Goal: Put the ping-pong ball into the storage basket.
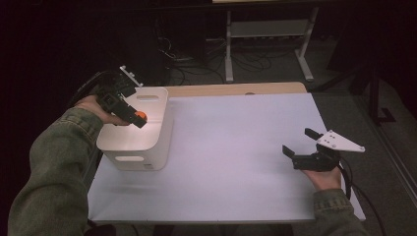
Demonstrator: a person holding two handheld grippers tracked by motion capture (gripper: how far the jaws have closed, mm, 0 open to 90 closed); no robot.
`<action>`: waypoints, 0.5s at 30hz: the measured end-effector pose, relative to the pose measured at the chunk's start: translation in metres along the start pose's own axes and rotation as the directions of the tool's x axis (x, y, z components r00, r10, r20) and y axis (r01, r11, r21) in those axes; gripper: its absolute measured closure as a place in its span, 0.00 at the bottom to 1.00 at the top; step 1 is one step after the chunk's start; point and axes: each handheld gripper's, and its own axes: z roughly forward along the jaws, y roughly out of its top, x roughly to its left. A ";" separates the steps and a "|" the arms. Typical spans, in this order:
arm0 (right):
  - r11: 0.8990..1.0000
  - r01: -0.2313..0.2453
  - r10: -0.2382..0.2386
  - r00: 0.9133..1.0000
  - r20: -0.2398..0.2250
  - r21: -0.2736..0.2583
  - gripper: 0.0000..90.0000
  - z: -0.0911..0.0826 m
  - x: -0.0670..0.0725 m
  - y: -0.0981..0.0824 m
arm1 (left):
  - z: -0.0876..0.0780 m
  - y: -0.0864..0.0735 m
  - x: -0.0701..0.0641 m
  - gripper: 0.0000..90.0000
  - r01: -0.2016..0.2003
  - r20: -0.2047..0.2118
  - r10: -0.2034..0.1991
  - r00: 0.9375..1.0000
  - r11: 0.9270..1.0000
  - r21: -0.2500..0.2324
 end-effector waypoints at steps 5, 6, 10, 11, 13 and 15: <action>1.000 -0.003 0.003 1.000 0.001 0.001 0.00 0.000 0.000 0.000 | 0.003 -0.003 -0.005 0.56 -0.015 -0.006 0.015 1.000 1.000 0.015; 1.000 -0.002 0.002 1.000 0.001 0.001 0.00 0.000 0.000 0.000 | 0.005 -0.005 -0.006 0.56 -0.016 -0.006 0.016 1.000 1.000 0.019; 1.000 0.001 -0.001 1.000 0.003 -0.002 0.00 -0.001 0.001 0.000 | 0.010 -0.007 -0.006 0.56 -0.018 0.001 0.018 1.000 1.000 0.021; 1.000 0.001 -0.001 1.000 0.003 -0.002 0.00 -0.001 0.001 0.000 | 0.010 -0.007 -0.006 0.56 -0.018 0.001 0.018 1.000 1.000 0.021; 1.000 0.003 -0.003 1.000 0.005 -0.002 0.00 -0.001 0.000 0.000 | 0.014 -0.008 -0.006 0.56 -0.019 -0.005 0.019 1.000 1.000 0.020; 1.000 0.001 -0.001 1.000 0.006 -0.002 0.00 -0.001 0.000 0.000 | 0.020 -0.009 -0.008 0.56 -0.033 -0.021 0.033 0.999 0.999 0.028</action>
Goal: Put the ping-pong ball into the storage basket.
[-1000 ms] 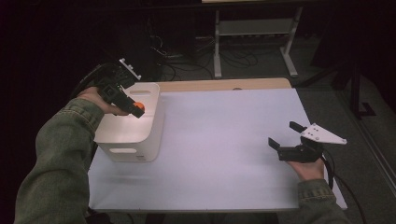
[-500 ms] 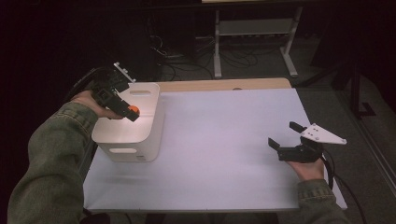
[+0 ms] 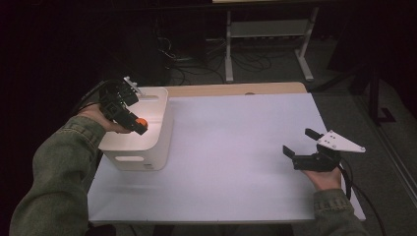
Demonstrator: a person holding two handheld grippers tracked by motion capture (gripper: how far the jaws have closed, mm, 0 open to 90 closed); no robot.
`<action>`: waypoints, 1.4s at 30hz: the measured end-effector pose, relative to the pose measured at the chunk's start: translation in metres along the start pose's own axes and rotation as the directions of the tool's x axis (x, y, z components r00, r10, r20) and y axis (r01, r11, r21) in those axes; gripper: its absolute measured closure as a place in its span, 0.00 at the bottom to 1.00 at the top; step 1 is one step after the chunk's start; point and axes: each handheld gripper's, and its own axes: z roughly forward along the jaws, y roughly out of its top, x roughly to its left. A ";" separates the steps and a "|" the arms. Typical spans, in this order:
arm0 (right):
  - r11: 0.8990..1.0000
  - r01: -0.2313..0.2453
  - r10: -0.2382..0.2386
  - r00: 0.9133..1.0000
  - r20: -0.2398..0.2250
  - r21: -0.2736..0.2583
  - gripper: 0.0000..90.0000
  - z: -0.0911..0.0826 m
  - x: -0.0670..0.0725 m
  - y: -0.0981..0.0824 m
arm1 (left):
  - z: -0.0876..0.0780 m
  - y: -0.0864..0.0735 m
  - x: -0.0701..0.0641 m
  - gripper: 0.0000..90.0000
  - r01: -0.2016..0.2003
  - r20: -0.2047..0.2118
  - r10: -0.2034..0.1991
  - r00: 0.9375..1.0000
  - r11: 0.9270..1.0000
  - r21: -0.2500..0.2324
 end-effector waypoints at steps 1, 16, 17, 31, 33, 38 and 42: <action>1.000 0.000 0.000 1.000 0.000 0.000 0.00 0.000 0.000 0.000 | 0.002 0.000 0.000 0.56 -0.001 0.001 0.001 1.000 1.000 0.005; 1.000 0.012 -0.012 1.000 -0.005 0.009 0.00 0.002 0.000 0.000 | 0.034 -0.005 0.005 0.56 0.013 0.024 -0.014 1.000 0.999 0.038; 1.000 0.013 -0.013 1.000 -0.006 0.009 0.00 0.002 0.001 0.000 | 0.034 -0.005 0.005 0.56 0.013 0.024 -0.014 1.000 0.999 0.038; 1.000 0.021 -0.020 1.000 -0.008 0.018 0.00 0.004 0.001 -0.001 | 0.051 -0.009 0.014 0.56 0.033 0.027 -0.035 0.999 0.998 0.059; 1.000 0.022 -0.022 1.000 -0.008 0.015 0.00 0.004 0.001 0.000 | 0.052 -0.010 0.015 0.56 0.037 0.028 -0.039 0.999 0.997 0.061; 1.000 0.019 -0.019 1.000 -0.006 0.014 0.00 0.004 0.000 0.000 | 0.057 -0.013 0.021 0.56 0.052 0.036 -0.054 0.998 0.997 0.063; 1.000 0.024 -0.023 1.000 -0.005 0.016 0.00 0.004 0.001 0.000 | 0.060 -0.016 0.023 0.56 0.058 0.039 -0.061 0.997 0.996 0.060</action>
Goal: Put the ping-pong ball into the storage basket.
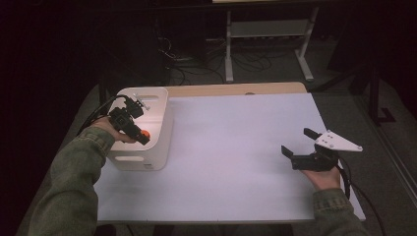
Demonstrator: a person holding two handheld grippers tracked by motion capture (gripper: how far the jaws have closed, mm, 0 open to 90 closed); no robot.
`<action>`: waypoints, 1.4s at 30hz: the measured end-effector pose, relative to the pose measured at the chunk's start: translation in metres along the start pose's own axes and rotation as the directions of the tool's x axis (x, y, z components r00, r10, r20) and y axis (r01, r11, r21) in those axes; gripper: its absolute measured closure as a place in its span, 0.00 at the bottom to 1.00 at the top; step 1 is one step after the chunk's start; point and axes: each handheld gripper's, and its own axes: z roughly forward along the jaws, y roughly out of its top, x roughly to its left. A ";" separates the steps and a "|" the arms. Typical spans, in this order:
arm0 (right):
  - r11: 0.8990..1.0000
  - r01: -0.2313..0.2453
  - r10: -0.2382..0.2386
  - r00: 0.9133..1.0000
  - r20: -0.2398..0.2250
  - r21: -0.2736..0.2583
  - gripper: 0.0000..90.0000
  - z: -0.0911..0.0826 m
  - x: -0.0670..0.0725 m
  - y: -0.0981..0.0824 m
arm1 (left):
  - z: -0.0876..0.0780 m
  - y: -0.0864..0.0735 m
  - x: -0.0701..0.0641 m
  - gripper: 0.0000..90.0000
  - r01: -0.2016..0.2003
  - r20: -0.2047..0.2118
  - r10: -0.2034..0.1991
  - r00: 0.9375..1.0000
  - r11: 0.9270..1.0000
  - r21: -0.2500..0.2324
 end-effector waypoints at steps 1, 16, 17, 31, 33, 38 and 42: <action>1.000 0.000 0.000 1.000 0.000 0.000 0.00 0.000 0.000 0.000 | 0.001 0.000 0.001 0.56 0.001 -0.003 -0.001 1.000 1.000 0.003; 1.000 0.000 0.000 1.000 0.002 0.002 0.00 -0.001 0.000 0.000 | 0.013 -0.001 0.003 0.56 0.005 0.001 -0.005 1.000 1.000 0.004; 1.000 0.000 0.000 1.000 0.002 0.002 0.00 -0.001 0.000 0.000 | 0.014 -0.001 0.003 0.56 0.006 0.003 -0.006 1.000 1.000 0.002; 1.000 0.003 -0.003 1.000 0.001 0.002 0.00 0.000 0.000 0.000 | 0.021 -0.002 0.003 0.55 0.015 0.017 -0.015 1.000 1.000 0.005; 1.000 0.001 -0.001 1.000 0.001 0.002 0.00 -0.001 0.000 0.000 | 0.020 -0.002 0.002 0.55 0.017 0.019 -0.017 1.000 1.000 0.002; 1.000 -0.003 0.003 1.000 -0.002 0.000 0.00 -0.001 0.000 0.000 | 0.013 -0.005 0.002 0.49 0.026 0.030 -0.025 0.999 0.999 -0.026; 1.000 -0.005 0.005 1.000 -0.002 0.000 0.00 -0.001 0.001 0.000 | 0.011 -0.006 0.002 0.42 0.029 0.030 -0.028 0.999 0.999 -0.031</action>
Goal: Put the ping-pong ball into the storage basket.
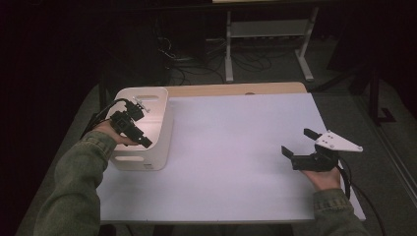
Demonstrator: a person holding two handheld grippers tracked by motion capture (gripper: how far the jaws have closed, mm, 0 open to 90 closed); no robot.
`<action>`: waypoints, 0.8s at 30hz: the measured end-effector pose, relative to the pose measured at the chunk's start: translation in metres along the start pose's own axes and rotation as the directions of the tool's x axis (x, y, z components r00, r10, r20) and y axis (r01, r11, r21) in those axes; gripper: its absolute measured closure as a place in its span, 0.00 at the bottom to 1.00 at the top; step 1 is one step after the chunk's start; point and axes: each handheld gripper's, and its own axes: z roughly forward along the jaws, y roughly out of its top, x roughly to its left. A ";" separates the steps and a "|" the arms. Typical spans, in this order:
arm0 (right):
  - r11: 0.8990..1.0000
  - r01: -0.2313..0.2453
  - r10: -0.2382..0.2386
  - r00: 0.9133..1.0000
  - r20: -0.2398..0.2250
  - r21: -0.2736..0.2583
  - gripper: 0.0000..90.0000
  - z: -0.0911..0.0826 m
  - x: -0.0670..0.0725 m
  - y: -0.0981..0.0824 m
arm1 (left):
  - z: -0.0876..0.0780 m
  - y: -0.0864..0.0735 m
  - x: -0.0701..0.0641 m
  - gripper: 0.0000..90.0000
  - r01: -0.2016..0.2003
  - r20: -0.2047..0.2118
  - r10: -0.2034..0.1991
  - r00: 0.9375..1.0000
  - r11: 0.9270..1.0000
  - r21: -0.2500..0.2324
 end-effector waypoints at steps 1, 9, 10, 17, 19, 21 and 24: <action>1.000 0.000 0.000 1.000 0.000 0.000 0.00 0.000 0.000 0.000 | -0.001 0.000 0.000 0.42 0.001 0.001 -0.001 1.000 1.000 -0.007; 1.000 -0.001 0.001 1.000 -0.002 0.003 0.00 0.000 0.000 0.000 | -0.012 -0.004 0.001 0.33 0.003 0.013 -0.002 1.000 0.999 -0.051; 1.000 -0.001 0.001 1.000 -0.003 0.002 0.00 0.000 0.000 0.000 | -0.013 -0.004 0.001 0.29 0.002 0.014 -0.001 1.000 0.999 -0.054; 1.000 0.002 -0.002 1.000 -0.001 -0.001 0.00 -0.001 0.001 0.000 | -0.024 -0.008 0.000 0.21 0.003 -0.012 -0.005 1.000 0.994 -0.109; 1.000 0.001 -0.001 1.000 0.000 0.000 0.00 -0.001 0.001 0.000 | -0.027 -0.009 0.000 0.20 0.001 -0.014 -0.002 1.000 0.991 -0.131; 1.000 0.002 -0.002 1.000 -0.001 0.000 0.00 -0.002 0.001 0.000 | -0.030 -0.010 0.000 0.16 -0.003 -0.001 0.003 1.000 0.989 -0.147; 1.000 0.002 -0.002 1.000 0.000 -0.001 0.00 -0.002 0.001 0.000 | -0.035 -0.011 0.000 0.14 -0.003 0.004 0.004 1.000 0.987 -0.162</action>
